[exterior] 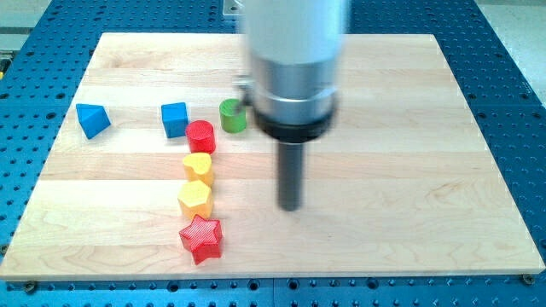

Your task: Place the arm diagonally to the green star

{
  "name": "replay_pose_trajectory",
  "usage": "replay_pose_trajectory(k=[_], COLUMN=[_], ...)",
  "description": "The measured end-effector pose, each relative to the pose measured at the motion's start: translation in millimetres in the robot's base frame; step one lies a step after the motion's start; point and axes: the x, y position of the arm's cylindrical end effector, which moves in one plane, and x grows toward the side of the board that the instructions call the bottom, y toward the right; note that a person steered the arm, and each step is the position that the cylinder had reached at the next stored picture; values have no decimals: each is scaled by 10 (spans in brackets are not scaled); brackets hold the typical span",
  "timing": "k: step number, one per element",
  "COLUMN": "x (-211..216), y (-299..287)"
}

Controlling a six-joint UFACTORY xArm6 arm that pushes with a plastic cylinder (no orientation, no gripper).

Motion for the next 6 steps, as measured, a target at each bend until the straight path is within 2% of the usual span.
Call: replay_pose_trajectory(k=[1, 3, 4, 6], x=[45, 44, 43, 35], y=[1091, 2146, 2515, 2389])
